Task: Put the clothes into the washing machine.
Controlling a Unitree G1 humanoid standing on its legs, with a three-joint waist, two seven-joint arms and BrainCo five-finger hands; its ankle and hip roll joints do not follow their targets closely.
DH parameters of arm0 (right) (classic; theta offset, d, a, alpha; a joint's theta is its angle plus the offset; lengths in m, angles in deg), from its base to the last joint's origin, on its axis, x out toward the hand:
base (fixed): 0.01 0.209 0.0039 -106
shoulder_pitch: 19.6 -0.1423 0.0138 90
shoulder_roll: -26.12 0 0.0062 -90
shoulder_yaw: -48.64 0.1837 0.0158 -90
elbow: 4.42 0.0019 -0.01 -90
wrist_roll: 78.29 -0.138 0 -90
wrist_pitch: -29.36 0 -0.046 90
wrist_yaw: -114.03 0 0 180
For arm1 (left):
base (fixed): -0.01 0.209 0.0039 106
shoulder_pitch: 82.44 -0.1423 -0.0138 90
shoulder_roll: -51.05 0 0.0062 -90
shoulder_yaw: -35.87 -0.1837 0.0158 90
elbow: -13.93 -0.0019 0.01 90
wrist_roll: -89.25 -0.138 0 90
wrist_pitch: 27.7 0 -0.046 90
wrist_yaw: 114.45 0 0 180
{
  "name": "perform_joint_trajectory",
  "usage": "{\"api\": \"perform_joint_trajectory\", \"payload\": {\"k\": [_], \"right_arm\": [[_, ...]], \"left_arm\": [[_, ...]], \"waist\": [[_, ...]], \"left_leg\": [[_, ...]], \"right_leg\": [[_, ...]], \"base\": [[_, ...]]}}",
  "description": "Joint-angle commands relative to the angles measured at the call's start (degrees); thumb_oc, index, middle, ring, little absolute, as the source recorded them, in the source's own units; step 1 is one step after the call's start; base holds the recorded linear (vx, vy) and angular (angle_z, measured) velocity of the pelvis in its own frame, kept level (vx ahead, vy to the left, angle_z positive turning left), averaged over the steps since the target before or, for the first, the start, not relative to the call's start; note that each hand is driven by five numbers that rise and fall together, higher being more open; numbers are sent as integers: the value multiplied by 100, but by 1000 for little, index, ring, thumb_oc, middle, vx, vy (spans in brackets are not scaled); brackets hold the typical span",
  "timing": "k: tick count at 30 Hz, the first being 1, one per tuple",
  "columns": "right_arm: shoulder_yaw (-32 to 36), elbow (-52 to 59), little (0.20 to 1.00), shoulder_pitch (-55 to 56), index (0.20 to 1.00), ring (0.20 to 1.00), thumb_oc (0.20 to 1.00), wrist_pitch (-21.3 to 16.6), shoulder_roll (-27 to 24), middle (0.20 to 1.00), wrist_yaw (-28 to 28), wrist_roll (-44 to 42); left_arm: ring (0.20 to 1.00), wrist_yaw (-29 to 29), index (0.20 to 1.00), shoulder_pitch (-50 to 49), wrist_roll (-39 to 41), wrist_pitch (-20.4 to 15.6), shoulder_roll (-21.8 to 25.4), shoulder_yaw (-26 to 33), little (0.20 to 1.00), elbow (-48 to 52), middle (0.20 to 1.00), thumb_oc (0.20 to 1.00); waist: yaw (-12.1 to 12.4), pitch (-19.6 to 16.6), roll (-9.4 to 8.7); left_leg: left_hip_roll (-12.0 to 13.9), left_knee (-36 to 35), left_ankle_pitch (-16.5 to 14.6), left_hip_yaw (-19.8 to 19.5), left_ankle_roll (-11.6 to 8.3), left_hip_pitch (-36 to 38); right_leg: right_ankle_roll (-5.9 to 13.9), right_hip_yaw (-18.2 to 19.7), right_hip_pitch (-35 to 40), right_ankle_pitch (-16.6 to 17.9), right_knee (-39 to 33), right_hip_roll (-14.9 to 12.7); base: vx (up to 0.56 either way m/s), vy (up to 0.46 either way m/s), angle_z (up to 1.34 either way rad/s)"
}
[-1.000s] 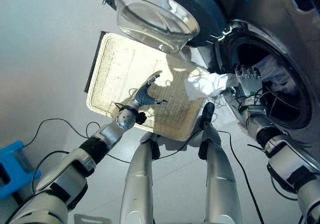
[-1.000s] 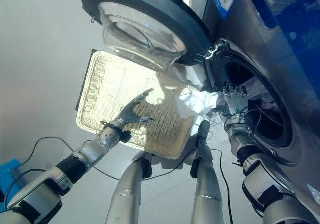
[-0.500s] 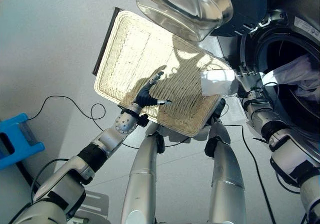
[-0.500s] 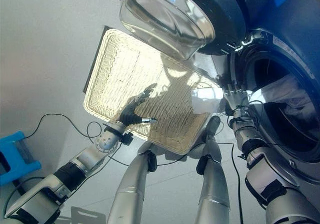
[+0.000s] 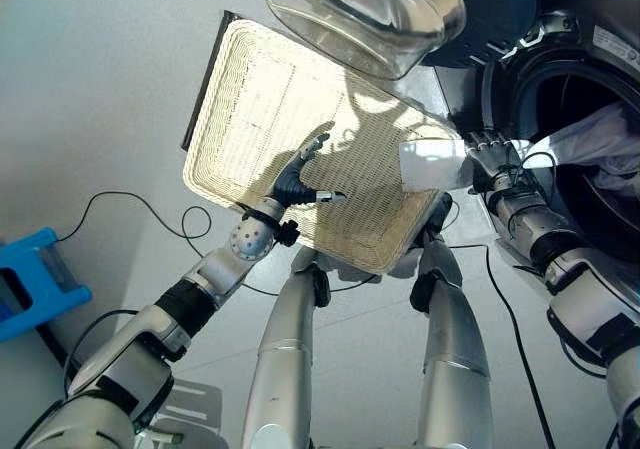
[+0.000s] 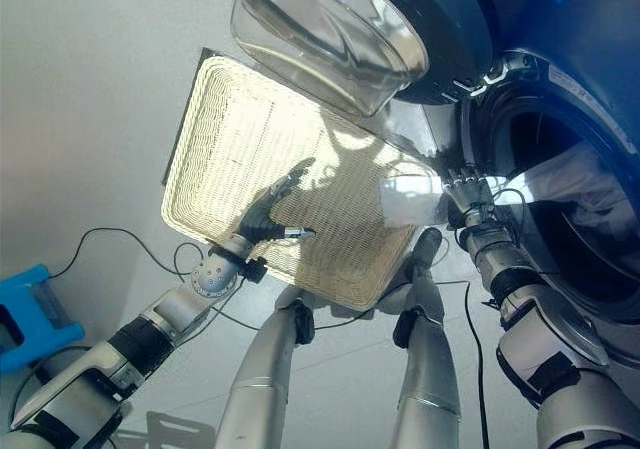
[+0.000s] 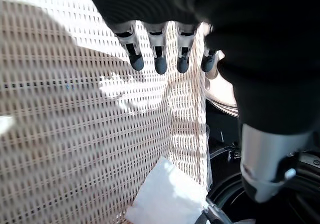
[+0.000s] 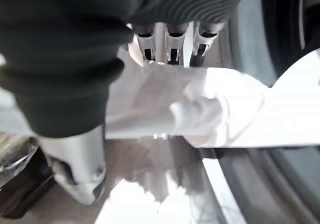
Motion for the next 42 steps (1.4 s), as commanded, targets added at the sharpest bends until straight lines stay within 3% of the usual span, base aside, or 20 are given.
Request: {"api": "perform_joint_trajectory", "payload": {"k": [1,20,26,27,32,42], "right_arm": [[-228,190,200,-101,200,200,200,-125,-171,200,-93,-386],[869,469,200,416,200,200,200,375,-356,200,1603,-1593],[1596,555,200,761,200,200,200,-217,-253,200,1931,-3075],[1939,648,200,946,200,200,200,-573,-165,200,1978,-3804],[2802,1015,200,1429,200,200,200,-983,49,200,1891,-4820],[2872,984,200,1348,200,200,200,-800,-80,200,1684,-4550]], "left_arm": [[1000,10,1000,-48,6,-192,-240,78,1000,225,1000,1000],[1000,-42,1000,-285,-90,-92,-196,218,1000,430,1000,1000],[1000,-28,1000,-411,-60,-120,-159,276,1000,455,1000,1000],[1000,-7,1000,-444,-31,-78,-147,325,1000,492,1000,1000],[1000,15,1000,-535,9,-24,-155,487,1000,511,1000,1000],[1000,55,1000,-437,227,115,-51,487,1000,506,1000,1000]], "waist": [[-40,-135,524],[-162,-135,374],[-222,-135,327],[-260,-135,301],[-375,-135,243],[-387,-135,206]], "left_leg": [[-265,-187,-34,284,-332,-102],[-137,-154,-169,368,-276,390],[-119,-97,-279,404,-247,632],[-105,-77,-321,435,-234,736],[-83,-32,-417,510,-203,950],[-73,-3,-457,537,-179,1076]], "right_leg": [[670,-224,-298,-336,601,-49],[672,-274,145,-472,732,-42],[657,-252,368,-561,790,-30],[646,-233,461,-608,814,-14],[629,-179,647,-720,882,35],[613,-192,772,-747,904,43]], "base": [[0,0,0],[0,0,0],[5,26,0],[11,50,-3],[14,61,-8],[7,14,-4]]}}
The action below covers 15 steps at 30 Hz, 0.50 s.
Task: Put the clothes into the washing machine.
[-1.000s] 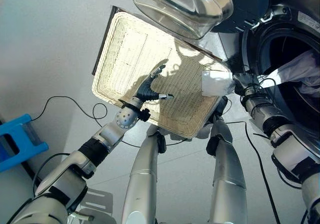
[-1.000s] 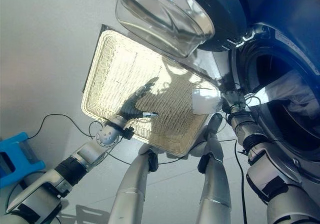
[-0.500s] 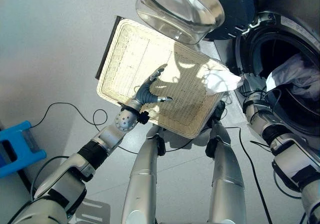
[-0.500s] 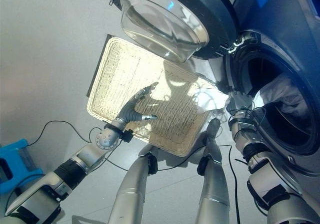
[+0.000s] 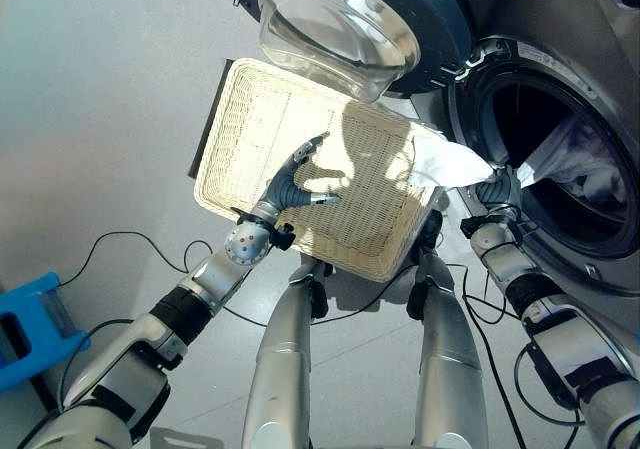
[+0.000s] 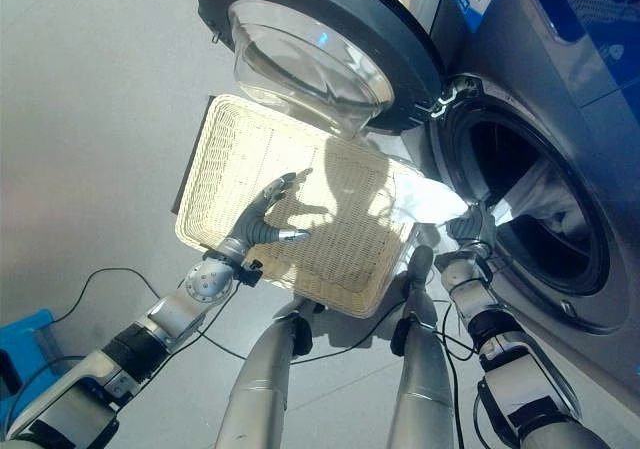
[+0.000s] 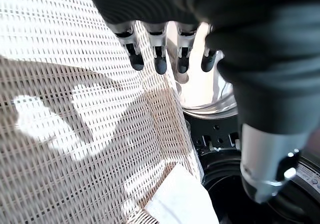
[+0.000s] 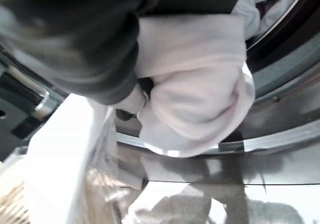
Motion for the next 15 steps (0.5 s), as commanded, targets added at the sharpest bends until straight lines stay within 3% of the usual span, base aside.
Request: {"api": "perform_joint_trajectory", "payload": {"k": [1,8,12,13,15], "right_arm": [[290,-141,200,-143,200,200,200,20,-944,200,202,-94],[575,-122,200,-101,200,200,200,-335,-761,200,-216,-1423],[615,-205,213,-80,213,213,213,-405,-651,213,-309,-1010],[545,-190,614,-103,614,614,614,-371,-670,614,-340,-869],[463,-163,1000,-133,1000,1000,1000,-363,-702,1000,-374,-866]], "left_arm": [[1000,10,1000,-130,235,-133,-82,237,1000,258,1000,1000],[1000,32,1000,-193,191,-167,-67,290,1000,193,1000,1000],[1000,63,1000,-184,186,-168,-95,310,1000,164,1000,1000],[1000,53,1000,-168,187,-143,-98,301,1000,176,1000,1000],[1000,39,1000,-147,212,-120,-84,293,1000,194,1000,1000]], "waist": [[-25,-141,224],[14,-141,185],[31,-141,189],[32,-141,189],[31,-141,186]], "left_leg": [[-168,-629,-131,341,-282,441],[-184,-609,-160,305,-279,436],[-200,-590,-170,285,-262,430],[-195,-591,-162,294,-260,421],[-187,-597,-155,305,-261,416]], "right_leg": [[545,-449,53,-789,780,26],[523,-474,78,-854,834,67],[515,-486,88,-868,853,64],[517,-494,83,-858,849,56],[520,-500,78,-849,838,53]], "base": [[0,0,0],[0,0,0],[13,8,-4],[0,0,0],[0,0,0]]}}
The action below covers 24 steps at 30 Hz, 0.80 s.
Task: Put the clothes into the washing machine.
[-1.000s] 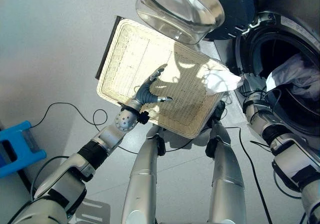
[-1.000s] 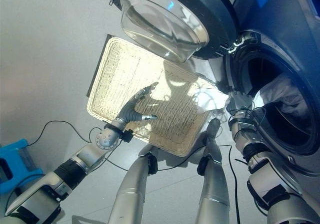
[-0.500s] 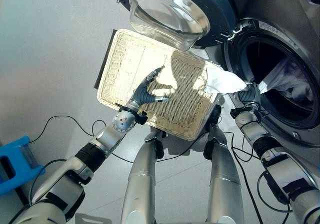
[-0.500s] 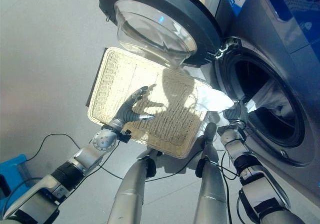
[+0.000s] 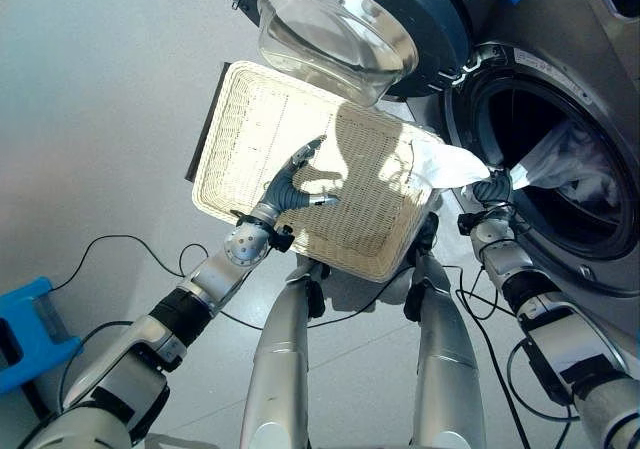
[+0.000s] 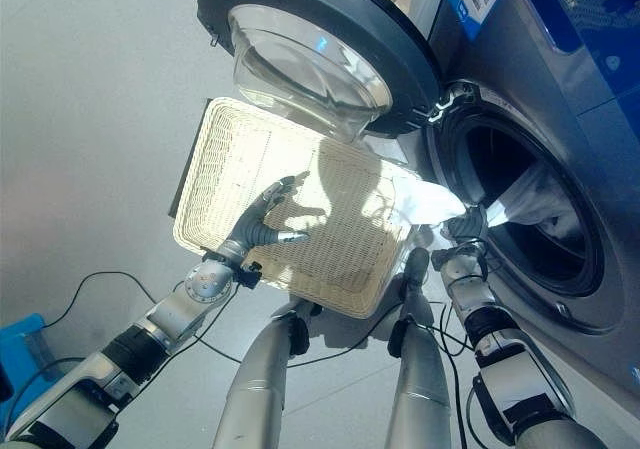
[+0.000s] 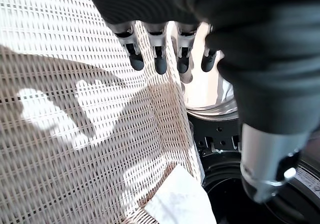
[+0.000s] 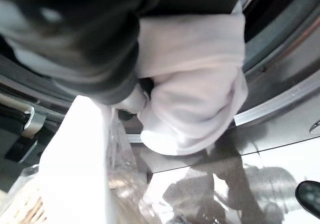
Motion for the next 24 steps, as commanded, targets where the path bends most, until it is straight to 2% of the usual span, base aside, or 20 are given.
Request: {"api": "perform_joint_trajectory", "payload": {"k": [1,7,8,11,20,24], "right_arm": [[170,-60,1000,-88,1000,1000,1000,-195,-878,1000,109,121],[116,-131,1000,-72,1000,1000,1000,-256,-905,1000,49,155],[113,-153,200,-59,200,200,200,-290,-907,200,-3,83],[122,-210,200,-72,200,200,200,-382,-908,200,-170,-7],[272,-222,200,-23,200,200,200,-494,-933,200,-117,-276],[595,-233,200,30,200,200,200,-729,-844,200,-325,-1137]], "left_arm": [[1000,-4,1000,-153,83,-163,-70,278,1000,210,1000,1000],[1000,17,1000,-162,65,-228,-67,265,1000,145,1000,1000],[1000,17,1000,-178,60,-239,-58,282,1000,142,1000,1000],[1000,41,1000,-179,77,-304,-53,291,1000,79,1000,1000],[1000,49,1000,-183,80,-256,-53,289,1000,150,1000,1000],[1000,82,1000,-188,63,-250,-86,320,1000,102,1000,1000]], "waist": [[18,-153,244],[22,-153,233],[27,-153,230],[30,-153,226],[15,-153,215],[7,-153,215]], "left_leg": [[-229,-725,-41,301,-274,422],[-227,-716,-54,292,-281,426],[-227,-716,-50,290,-284,424],[-225,-708,-53,281,-291,419],[-206,-697,-60,289,-299,409],[-209,-684,-77,283,-303,419]], "right_leg": [[503,-506,24,-860,869,22],[509,-511,29,-878,886,22],[506,-508,34,-881,878,29],[505,-511,38,-885,878,24],[508,-496,20,-887,895,29],[508,-481,15,-903,933,37]], "base": [[0,0,0],[0,0,0],[0,0,0],[11,-4,-4],[0,0,0],[0,0,0]]}}
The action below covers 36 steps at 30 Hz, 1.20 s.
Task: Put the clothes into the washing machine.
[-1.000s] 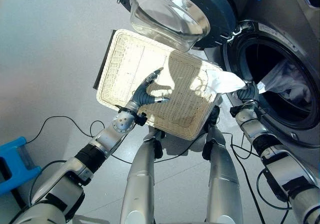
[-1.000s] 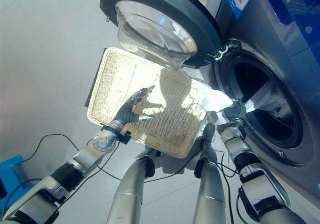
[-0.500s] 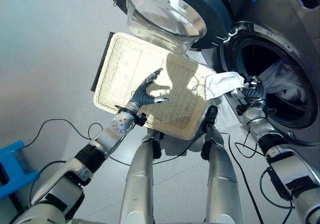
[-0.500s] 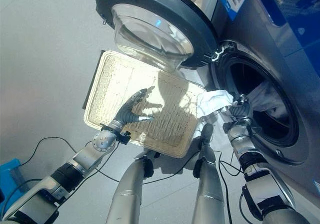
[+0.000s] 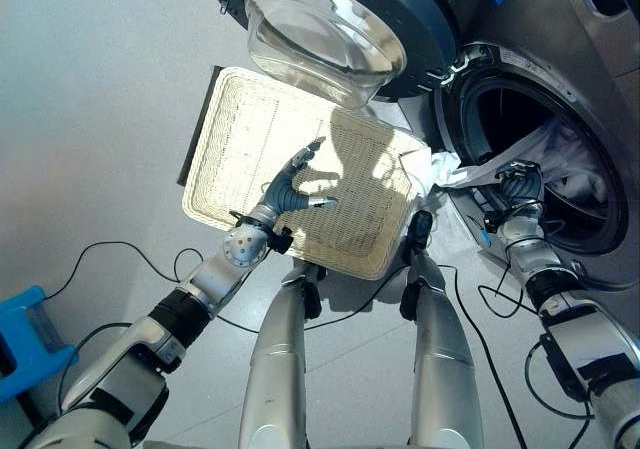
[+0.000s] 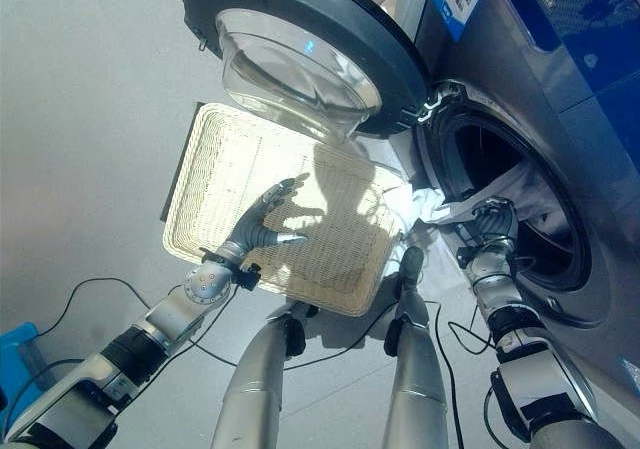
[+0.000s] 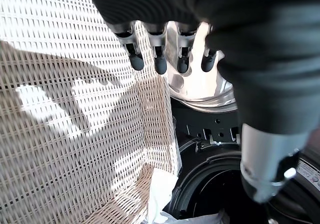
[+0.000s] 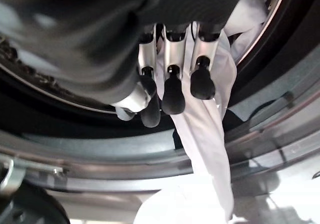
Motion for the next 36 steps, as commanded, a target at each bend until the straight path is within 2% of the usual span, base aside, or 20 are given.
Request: {"api": "perform_joint_trajectory", "payload": {"k": [1,2,3,4,5,6,9,10,11,12,13,16,18,25,29,32,36], "right_arm": [[267,7,200,17,200,200,200,-390,-355,200,-89,-530],[281,-2,200,10,200,200,200,-390,-352,200,-83,-502],[169,25,335,-21,335,335,335,-203,-382,335,138,568],[149,42,495,-23,495,495,495,-210,-384,495,206,577],[16,80,846,-57,846,846,846,-49,-430,846,335,1066],[-225,147,1000,-125,1000,1000,1000,188,-500,1000,596,1536],[-660,203,1000,-284,1000,1000,1000,710,-650,1000,1037,2808],[-872,215,1000,-360,1000,1000,1000,992,-715,1000,1114,3448],[-951,225,1000,-384,1000,1000,1000,1070,-734,1000,1161,3630],[-1425,181,1000,-541,1000,1000,1000,1483,-866,1000,1146,4620],[-1767,53,1000,-668,1000,1000,1000,1627,-958,1000,1049,5117],[-2414,-176,1000,-852,1000,1000,1000,1751,-1079,1000,739,5721],[-2770,-255,1000,-966,1000,1000,1000,1864,-1074,1000,491,5853],[-3155,-434,1000,-1308,1000,1000,1000,2016,-996,1000,-305,6165],[-3194,-446,1000,-1354,1000,1000,1000,2021,-1004,1000,-632,6202],[-3177,-558,1000,-1400,1000,1000,1000,2125,-986,1000,-1148,6029],[-3142,-685,1000,-1392,1000,1000,1000,2237,-997,1000,-1517,5866]], "left_arm": [[1000,29,1000,-143,61,-231,-111,306,1000,115,1000,1000],[1000,34,1000,-138,62,-226,-116,308,1000,111,1000,1000],[1000,8,1000,-118,67,-202,-120,298,1000,128,1000,1000],[1000,6,1000,-117,68,-204,-117,297,1000,128,1000,1000],[1000,-10,1000,-103,80,-200,-109,287,1000,135,1000,1000],[1000,-38,1000,-77,86,-189,-110,258,1000,143,1000,1000],[1000,-87,1000,-61,92,-183,-72,204,1000,177,1000,1000],[1000,-99,1000,-60,74,-213,-72,182,1000,160,1000,1000],[1000,-103,1000,-60,66,-217,-73,177,1000,162,1000,1000],[1000,-116,1000,-36,72,-238,-44,130,1000,165,1000,1000],[1000,-128,1000,-15,61,-283,-26,90,1000,145,1000,1000],[1000,-153,1000,23,45,-424,30,10,1000,76,1000,1000],[1000,-175,1000,62,0,-481,37,-46,1000,57,1000,1000],[1000,-223,1000,201,-85,-552,-45,-100,1000,30,1000,1000],[1000,-213,1000,223,-99,-543,-62,-48,1000,54,1000,1000],[1000,-215,1000,242,-105,-527,-100,-5,1000,105,1000,1000],[1000,-189,1000,226,-127,-494,-118,8,1000,192,1000,1000]], "waist": [[130,-150,232],[130,-150,233],[125,-150,235],[123,-150,234],[122,-150,236],[119,-150,239],[130,-150,249],[139,-150,251],[140,-150,255],[162,-150,264],[182,-150,273],[231,-150,274],[267,-150,284],[312,-150,398],[310,-150,430],[319,-150,493],[323,-150,547]], "left_leg": [[-264,-692,-57,279,-281,414],[-264,-691,-56,279,-283,411],[-272,-673,-54,264,-287,376],[-272,-672,-53,265,-285,372],[-268,-675,-46,274,-280,363],[-264,-673,-36,284,-274,342],[-266,-664,-20,275,-274,283],[-270,-664,-14,267,-269,254],[-272,-666,-10,264,-267,243],[-272,-659,2,257,-259,194],[-277,-658,12,242,-254,149],[-281,-679,50,225,-257,48],[-291,-719,83,219,-264,-13],[-335,-814,189,192,-335,-262],[-335,-835,226,198,-355,-345],[-372,-888,284,178,-385,-460],[-387,-918,317,176,-408,-531]], "right_leg": [[515,-471,7,-905,952,-8],[514,-467,8,-907,951,-6],[516,-465,-16,-890,945,-10],[515,-466,-20,-889,945,-10],[515,-468,-33,-879,938,-12],[518,-480,-58,-860,933,-29],[531,-484,-112,-843,935,-26],[538,-492,-134,-832,928,-30],[540,-493,-143,-829,926,-32],[553,-500,-189,-810,923,-44],[568,-519,-219,-793,907,-63],[595,-550,-291,-747,846,-83],[608,-573,-338,-704,774,-101],[632,-521,-612,-606,677,-127],[636,-504,-697,-574,644,-134],[637,-458,-838,-501,593,-127],[637,-425,-945,-459,576,-135]], "base": [[0,0,0],[0,0,0],[0,0,0],[0,0,0],[0,0,0],[0,0,0],[-4,-11,0],[0,0,0],[-19,-50,0],[-24,-66,1],[-34,-92,1],[-30,-72,4],[-33,-67,7],[-13,-5,2],[0,0,0],[0,0,0],[0,0,0]]}}
